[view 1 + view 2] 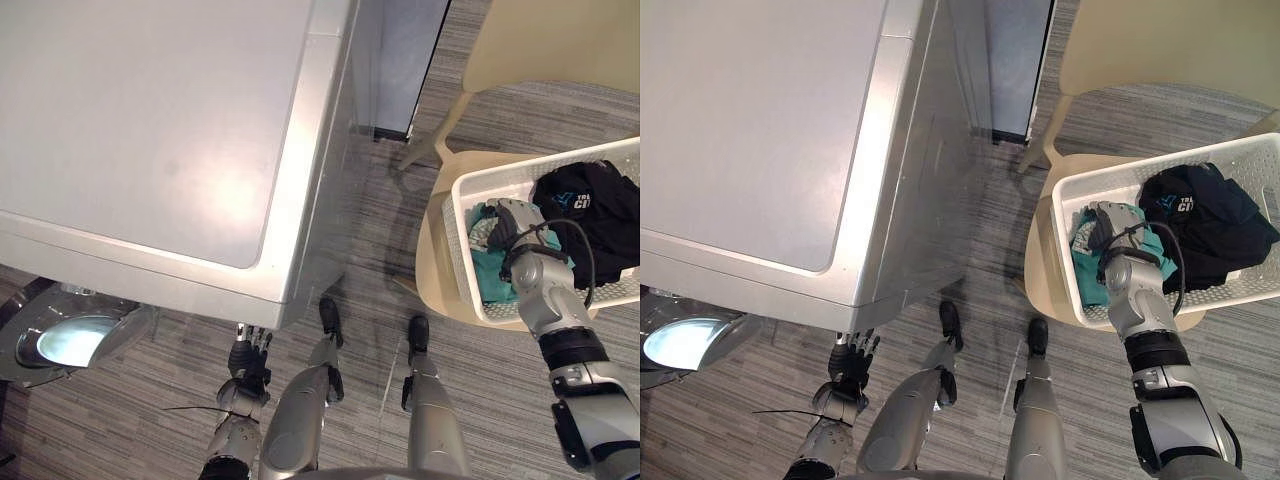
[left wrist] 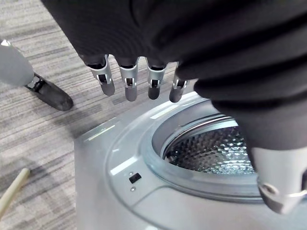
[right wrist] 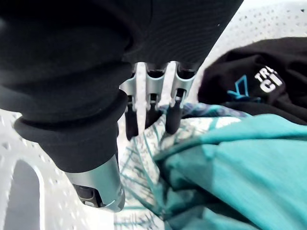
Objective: Pick up the laundry basket with both hands and put the clothes into the washing machine.
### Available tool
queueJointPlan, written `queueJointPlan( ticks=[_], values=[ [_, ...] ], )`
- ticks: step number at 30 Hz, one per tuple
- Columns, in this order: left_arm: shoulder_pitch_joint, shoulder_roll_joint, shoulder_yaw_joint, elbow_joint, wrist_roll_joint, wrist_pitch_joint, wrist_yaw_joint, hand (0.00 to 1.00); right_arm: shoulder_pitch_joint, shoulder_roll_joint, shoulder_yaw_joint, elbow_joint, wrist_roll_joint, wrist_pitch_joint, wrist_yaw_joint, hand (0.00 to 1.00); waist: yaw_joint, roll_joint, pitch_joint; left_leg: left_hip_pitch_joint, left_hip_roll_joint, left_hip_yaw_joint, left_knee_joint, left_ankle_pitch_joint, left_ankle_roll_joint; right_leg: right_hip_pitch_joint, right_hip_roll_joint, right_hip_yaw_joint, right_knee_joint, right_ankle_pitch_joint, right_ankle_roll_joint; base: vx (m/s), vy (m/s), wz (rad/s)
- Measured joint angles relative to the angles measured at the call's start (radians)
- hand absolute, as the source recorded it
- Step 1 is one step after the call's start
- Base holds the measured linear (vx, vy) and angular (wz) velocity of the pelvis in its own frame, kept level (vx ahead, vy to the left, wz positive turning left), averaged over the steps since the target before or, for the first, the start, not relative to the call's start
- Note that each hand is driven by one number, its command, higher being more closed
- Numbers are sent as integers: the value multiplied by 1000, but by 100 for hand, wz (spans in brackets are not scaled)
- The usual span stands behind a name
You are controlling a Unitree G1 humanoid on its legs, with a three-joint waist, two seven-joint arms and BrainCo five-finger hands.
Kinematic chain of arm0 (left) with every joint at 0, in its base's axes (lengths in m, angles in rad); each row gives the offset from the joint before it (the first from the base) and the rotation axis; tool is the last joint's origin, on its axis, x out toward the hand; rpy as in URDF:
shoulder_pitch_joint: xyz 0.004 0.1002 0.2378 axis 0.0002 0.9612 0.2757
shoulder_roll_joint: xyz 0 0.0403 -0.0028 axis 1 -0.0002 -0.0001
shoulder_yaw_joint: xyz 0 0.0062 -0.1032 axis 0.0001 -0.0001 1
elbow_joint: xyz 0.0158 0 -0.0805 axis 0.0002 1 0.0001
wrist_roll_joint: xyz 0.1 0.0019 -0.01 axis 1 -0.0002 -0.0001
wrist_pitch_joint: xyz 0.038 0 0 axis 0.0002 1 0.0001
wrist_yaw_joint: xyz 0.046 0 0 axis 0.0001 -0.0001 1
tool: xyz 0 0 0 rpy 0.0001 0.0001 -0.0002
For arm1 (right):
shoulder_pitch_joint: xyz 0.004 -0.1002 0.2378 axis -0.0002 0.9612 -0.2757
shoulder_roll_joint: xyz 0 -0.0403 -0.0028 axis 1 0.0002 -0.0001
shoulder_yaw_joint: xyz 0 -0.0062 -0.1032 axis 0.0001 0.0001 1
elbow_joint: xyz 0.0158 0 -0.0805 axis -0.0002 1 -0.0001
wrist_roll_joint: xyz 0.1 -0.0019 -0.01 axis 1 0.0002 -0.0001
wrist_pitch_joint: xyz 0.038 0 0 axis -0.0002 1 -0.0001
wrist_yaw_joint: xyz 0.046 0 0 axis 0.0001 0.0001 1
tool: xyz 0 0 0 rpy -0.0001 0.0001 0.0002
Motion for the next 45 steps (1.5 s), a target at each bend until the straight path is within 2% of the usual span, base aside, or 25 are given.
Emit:
queueJointPlan(
  ticks=[7, 14, 18, 23, 27, 29, 30, 35, 37, 40, 42, 45],
  values=[
    [-2, -23, 3, -50, -34, 0, -1, 0, 4, 13, -7, -11, 12, 20, -8, 100, 0, 0, 0, 0, 11, 34, -7, -20, -7, -35, 6, 13, 61, -19, -9, -27, 15, -4],
    [-7, -21, 30, -111, -48, -1, -24, 0, 8, 13, -47, -82, 70, 21, -20, 100, 1, 1, -1, -3, 10, 73, -2, -20, -1, -51, 0, 22, 83, -24, -2, -2, 31, 0],
    [-7, -22, 28, -131, -48, 0, -29, 0, 9, 13, -84, -100, 90, 27, -36, 100, -1, 2, -1, -2, 11, 85, -1, -8, 14, -55, 2, 31, 84, -26, -2, 60, 21, -6],
    [-7, -22, 17, -157, -44, 0, -48, 0, 42, 13, -144, -197, 130, 27, -97, 100, -1, 3, -2, 14, 12, 97, 0, -6, 12, -55, 4, 43, 102, -36, -4, 61, 18, -7],
    [26, 1, -48, -189, 34, 3, -68, 0, 97, 13, -201, -235, 171, 22, -146, 100, -3, 2, -5, 70, 17, 97, 0, -7, 11, -4, 7, 35, 118, -55, -8, 56, -2, 2],
    [61, 29, -89, -213, 82, 10, -78, 0, 117, 13, -218, -235, 197, 14, -168, 100, -4, 0, -6, 103, 23, 100, -1, -21, -2, 30, 10, 30, 117, -59, -10, 44, -20, 0],
    [85, 50, -100, -216, 120, 16, -84, 0, 130, 15, -221, -235, 201, 2, -181, 0, -3, -2, -12, 123, 30, 115, -1, -37, 0, 51, 16, 30, 115, -59, -10, 12, -7, -7],
    [160, 186, -203, -279, 242, 36, -133, 0, 152, 33, -211, -211, 250, -36, -185, 0, -5, -8, -40, 179, 47, 128, 0, -38, 4, 123, 33, 36, 71, -46, -16, 38, -18, -6],
    [169, 219, -229, -287, 266, 36, -157, 0, 133, 33, -187, -144, 265, -54, -177, 0, -6, -12, -50, 170, 58, 123, 6, -35, 7, 128, 45, 39, 42, -28, -20, 18, -28, -9],
    [149, 246, -290, -304, 268, 37, -177, 0, 37, 29, -143, 94, 279, -70, -157, 0, -8, -9, -48, 111, 78, 112, 61, -32, 12, 110, 57, 43, 1, 11, -27, -28, -44, -8],
    [142, 248, -328, -347, 266, 34, -178, 0, -73, 17, -107, 292, 307, -72, -137, 0, -8, 12, -35, 80, 82, 112, 55, -19, 24, 80, 65, 50, -13, 35, -29, -64, -15, -12],
    [120, 248, -371, -420, 257, 20, -181, 0, -213, -40, -52, 463, 317, -73, -133, 0, -5, 56, -5, 58, 72, 110, -2, 12, 21, 38, 67, 54, -24, 54, -22, -80, 3, -3]
  ],
)
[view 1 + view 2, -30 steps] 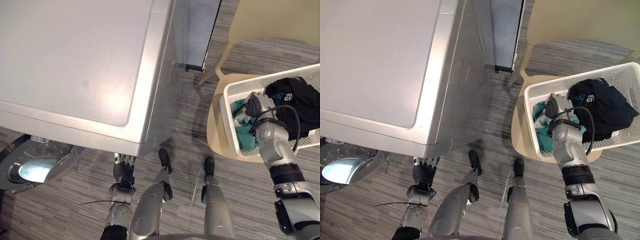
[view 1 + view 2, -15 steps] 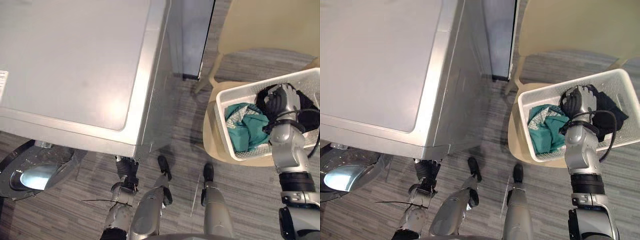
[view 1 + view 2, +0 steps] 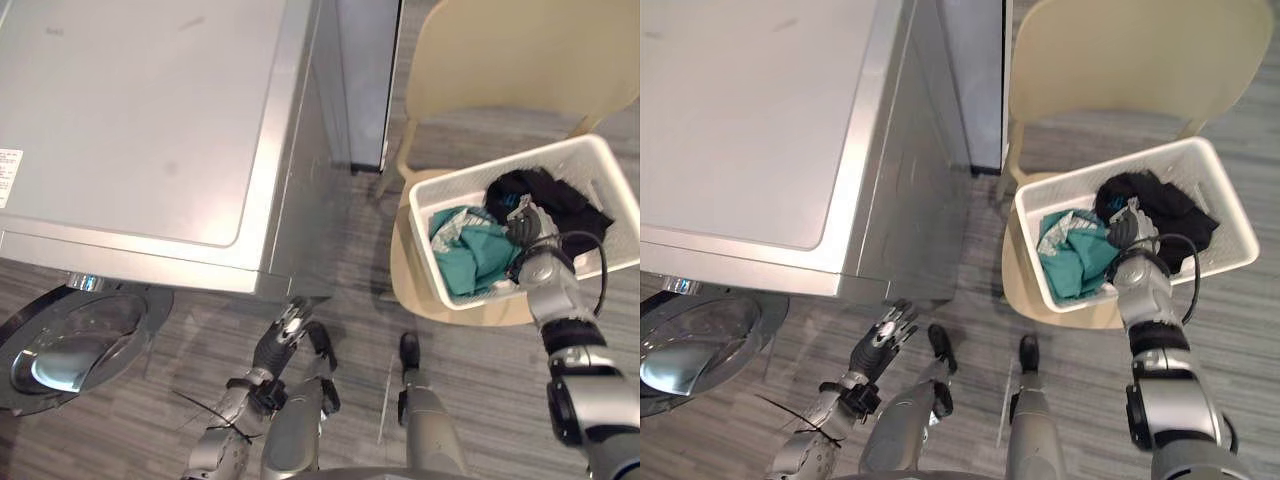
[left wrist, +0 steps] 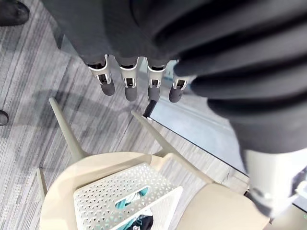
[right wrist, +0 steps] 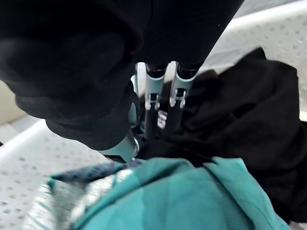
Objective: Pick up the laundry basket with both hands and put the clothes into the washing machine.
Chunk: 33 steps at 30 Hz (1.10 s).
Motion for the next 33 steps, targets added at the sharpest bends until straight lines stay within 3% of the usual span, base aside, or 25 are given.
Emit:
queueJointPlan(
  ticks=[2, 4, 11, 16, 20, 23, 27, 29, 33],
  values=[
    [-17, 0, -18, -24, -11, -9, -9, 0, -95, -49, 36, 72, 0, -5, 12, 0, 4, 28, 21, -38, -4, 1, -4, 2, -2, -39, -4, 5, -3, 16, 3, -97, 13, -2],
    [-20, 1, -33, -32, -24, -14, -11, 0, -141, -78, 66, 102, 0, -13, 18, 0, 5, 40, 28, -63, -7, 4, -5, 4, -3, -64, -8, 4, -4, 22, 5, -74, 18, -1],
    [-35, -25, -43, -32, -28, -17, -11, 0, -216, -117, 296, 151, -3, -14, 20, 0, 14, 43, 30, -110, -7, 19, -2, 19, -9, -111, -13, 0, 4, 20, 4, -5, 2, 1],
    [-35, -68, -43, -23, -29, -18, -8, 0, -260, -123, 378, 143, -4, -15, 16, 0, 31, 43, 29, -105, -6, 21, 0, 21, -12, -135, -12, -4, 66, -17, -1, 34, -16, 3],
    [-45, -83, -29, 16, -27, -18, 10, 0, -252, -122, 376, 38, -4, -10, 9, 0, 27, 43, 29, -103, -5, 29, -5, 11, -22, -135, -14, -4, 70, -19, -1, 0, 0, 0],
    [-72, -91, 17, 72, 5, -18, 20, 0, -184, -119, 306, -202, -4, 1, -8, 0, 22, 42, 30, -103, -3, 39, -5, 3, -16, -135, -14, -5, 70, -19, -1, 0, 0, 0],
    [-82, -102, 164, 142, 113, -21, 69, 0, -54, -58, 172, -496, -2, 4, -30, 0, 10, 26, 29, -103, -2, 57, -5, 0, -11, -134, -17, -8, 70, -19, -1, 0, 0, 0],
    [-83, -101, 236, 180, 143, -24, 102, 0, -22, -17, 129, -569, -2, 4, -35, 0, 2, 9, 29, -103, -2, 55, -4, 2, -14, -134, -17, -10, 70, -19, -1, 0, 0, 0],
    [-86, -105, 262, 221, 164, -30, 126, 0, 1, 6, 52, -582, -2, 6, -35, 0, 5, 3, 28, -103, -2, 33, -3, 4, -14, -124, -18, -29, 70, -19, -1, 8, -9, 12]
  ],
)
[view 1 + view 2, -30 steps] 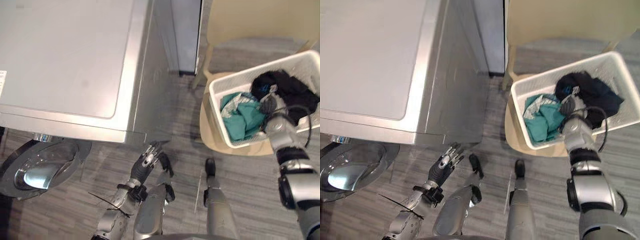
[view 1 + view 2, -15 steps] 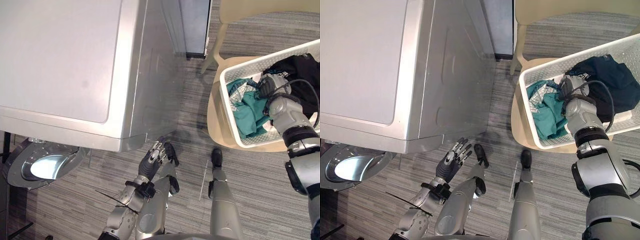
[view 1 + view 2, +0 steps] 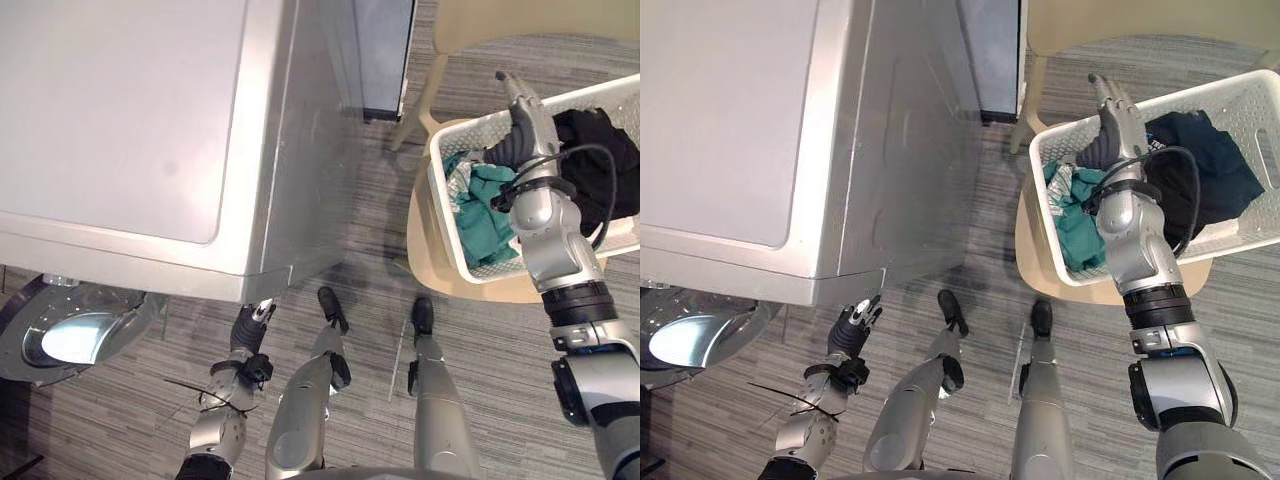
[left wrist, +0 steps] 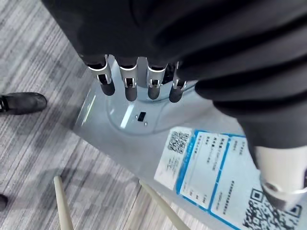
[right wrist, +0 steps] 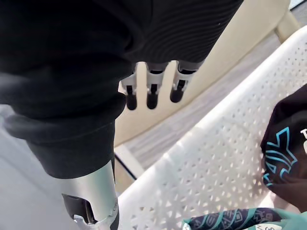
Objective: Pick up the laundry basket with both hands and put the clothes into the washing machine.
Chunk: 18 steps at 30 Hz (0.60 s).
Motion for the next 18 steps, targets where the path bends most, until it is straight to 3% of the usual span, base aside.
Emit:
queueJointPlan(
  ticks=[4, 11, 18],
  values=[
    [-2, -28, 30, 12, -5, 0, 12, 0, 3, 9, -15, 3, 0, 0, 10, 0, 10, 0, 0, -1, 0, -5, 0, 1, 0, 0, 0, -2, 0, 0, 0, 1, -3, 2],
    [-13, -81, 65, 11, -219, -1, 12, 0, 3, 12, -11, 97, -80, 38, 65, 0, 26, 0, 0, -20, 1, -29, -1, 5, 1, -6, 0, -26, 2, -3, -2, 1, -5, 9],
    [-22, -97, 69, 5, -293, -1, 12, 0, -47, 5, 9, 170, -102, 45, 71, 0, 26, -8, -2, -34, 2, -27, -2, 12, 7, -31, 0, -25, 23, -15, -4, 2, -1, 0]
  ],
)
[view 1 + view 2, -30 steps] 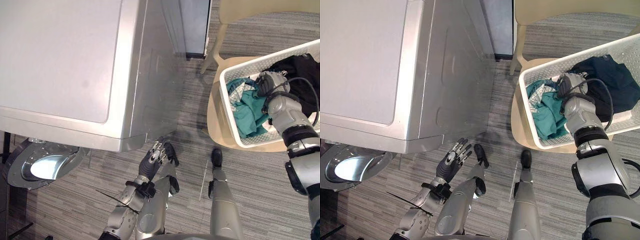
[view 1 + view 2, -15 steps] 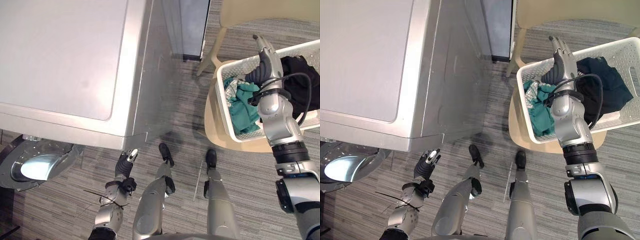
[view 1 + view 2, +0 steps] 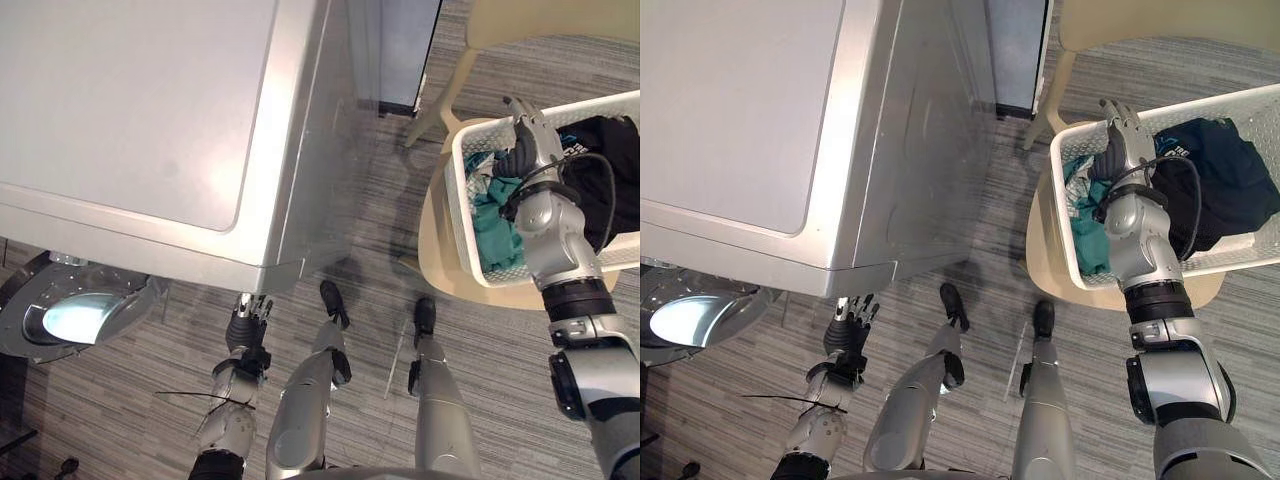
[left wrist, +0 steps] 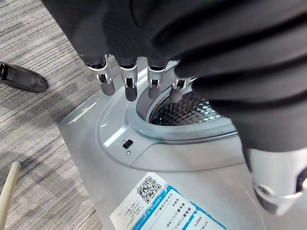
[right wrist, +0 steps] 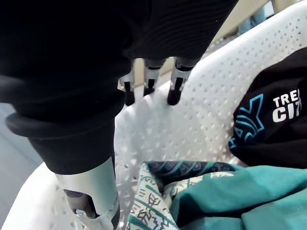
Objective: Pick up the laundry basket with both hands and put the clothes into the washing machine.
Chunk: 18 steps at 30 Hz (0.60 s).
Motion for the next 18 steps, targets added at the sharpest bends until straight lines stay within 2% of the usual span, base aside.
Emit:
queueJointPlan(
  ticks=[8, 10, 12, 18],
  values=[
    [-1, -12, -3, -1, -33, 1, -1, 0, -42, -32, 36, 46, -28, -20, -1, 0, 0, -23, -5, -38, 3, 10, 0, 0, 0, -47, 2, 8, 11, 0, 0, 4, -3, -1],
    [-1, -14, -4, -2, -47, 1, -2, 0, -54, -43, 42, 66, -28, -22, -1, 0, 5, -23, -5, -45, 3, 11, 0, 0, 0, -54, 2, 7, 11, 0, 0, 0, 0, 0],
    [-3, -21, -7, -11, -60, 1, -2, 0, -65, -63, 55, 88, -27, -22, -1, 0, 23, -23, -5, -48, 4, 13, 2, 0, 0, -59, 3, 8, 10, 0, 0, 15, -7, -1],
    [-15, -22, -28, -20, -61, 4, -10, 0, -73, -59, 63, 87, -25, -24, 1, 0, 22, -31, -7, -63, 7, 13, 5, 1, 0, -71, 5, 6, 8, -1, 0, 17, -8, -1]
  ],
)
